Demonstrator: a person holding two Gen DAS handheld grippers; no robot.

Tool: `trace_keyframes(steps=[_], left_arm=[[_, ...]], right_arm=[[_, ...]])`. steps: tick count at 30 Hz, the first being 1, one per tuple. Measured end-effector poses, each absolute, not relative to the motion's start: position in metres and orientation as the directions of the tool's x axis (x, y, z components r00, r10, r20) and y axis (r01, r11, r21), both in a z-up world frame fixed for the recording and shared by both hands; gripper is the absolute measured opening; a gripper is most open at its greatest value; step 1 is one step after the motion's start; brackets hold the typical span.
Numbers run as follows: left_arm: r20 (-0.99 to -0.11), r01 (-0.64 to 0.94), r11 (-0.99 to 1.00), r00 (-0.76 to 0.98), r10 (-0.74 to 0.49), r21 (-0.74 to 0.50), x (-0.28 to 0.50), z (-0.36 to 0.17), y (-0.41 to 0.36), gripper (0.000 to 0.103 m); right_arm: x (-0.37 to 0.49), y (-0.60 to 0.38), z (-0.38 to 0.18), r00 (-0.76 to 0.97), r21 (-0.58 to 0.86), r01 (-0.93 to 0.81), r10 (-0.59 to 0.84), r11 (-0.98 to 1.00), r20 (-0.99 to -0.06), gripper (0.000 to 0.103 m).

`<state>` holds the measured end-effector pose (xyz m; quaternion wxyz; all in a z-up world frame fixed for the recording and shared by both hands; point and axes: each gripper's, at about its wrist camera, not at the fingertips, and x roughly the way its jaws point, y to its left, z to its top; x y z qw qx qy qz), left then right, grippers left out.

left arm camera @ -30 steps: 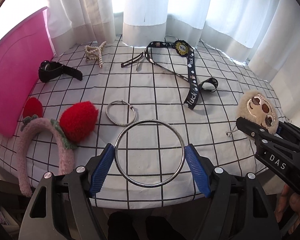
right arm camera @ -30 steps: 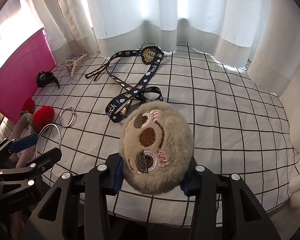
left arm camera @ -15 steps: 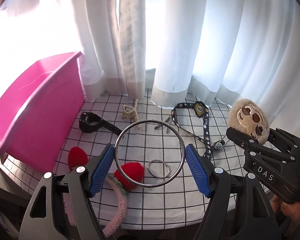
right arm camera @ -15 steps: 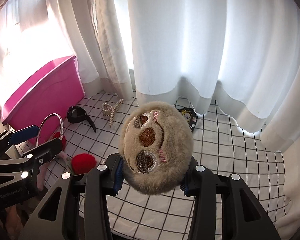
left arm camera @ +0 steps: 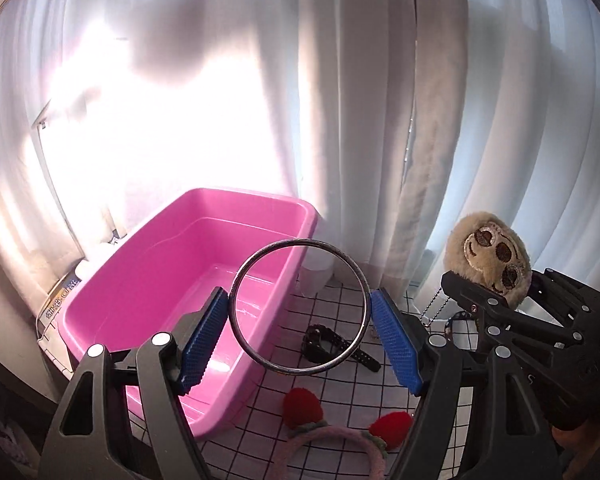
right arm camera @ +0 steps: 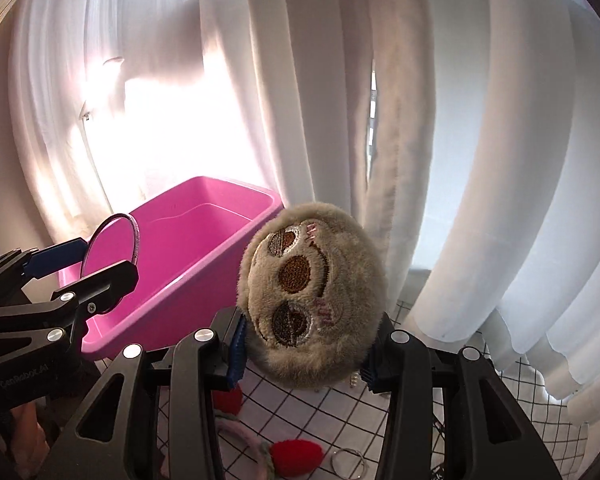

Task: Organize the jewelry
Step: 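Carry the sloth pouch and hoop into the pink tub and release both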

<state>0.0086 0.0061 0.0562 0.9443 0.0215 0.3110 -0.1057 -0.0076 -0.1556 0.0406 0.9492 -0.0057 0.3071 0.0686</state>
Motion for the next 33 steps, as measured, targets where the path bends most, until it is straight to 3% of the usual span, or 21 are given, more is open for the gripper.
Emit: trace_keyframes(steps=[8,24,29,31,33], left_arm=[[-0.607,0.101,0.994,0.789,-0.097,-0.028,0.073,0.05,0.083,0.071],[-0.799,-0.004,1.0,0.601,0.024,0.027,0.151,-0.026,0.148,0.072],[-0.837,-0.009,0.999,0.545,0.046,0.05,0.16,-0.041,0.155,0.074],[-0.843,-0.014,0.999,0.537,0.039,0.037,0.162,-0.043,0.161,0.088],[-0.842,-0.018,0.999,0.538,0.033,0.028,0.162,-0.043,0.164,0.088]], right_arm=[[0.071,-0.067,0.06,0.781,0.031,-0.252,0.222,0.967,-0.584,0.042],[0.19,0.018,-0.016,0.538,0.076,-0.27,0.215,0.96,-0.815,0.044],[0.198,0.018,-0.024,0.523,0.072,-0.232,0.187,0.97,-0.831,0.056],[0.201,0.016,-0.026,0.522,0.072,-0.223,0.181,0.972,-0.833,0.063],[0.202,0.016,-0.028,0.521,0.062,-0.213,0.167,0.975,-0.837,0.065]])
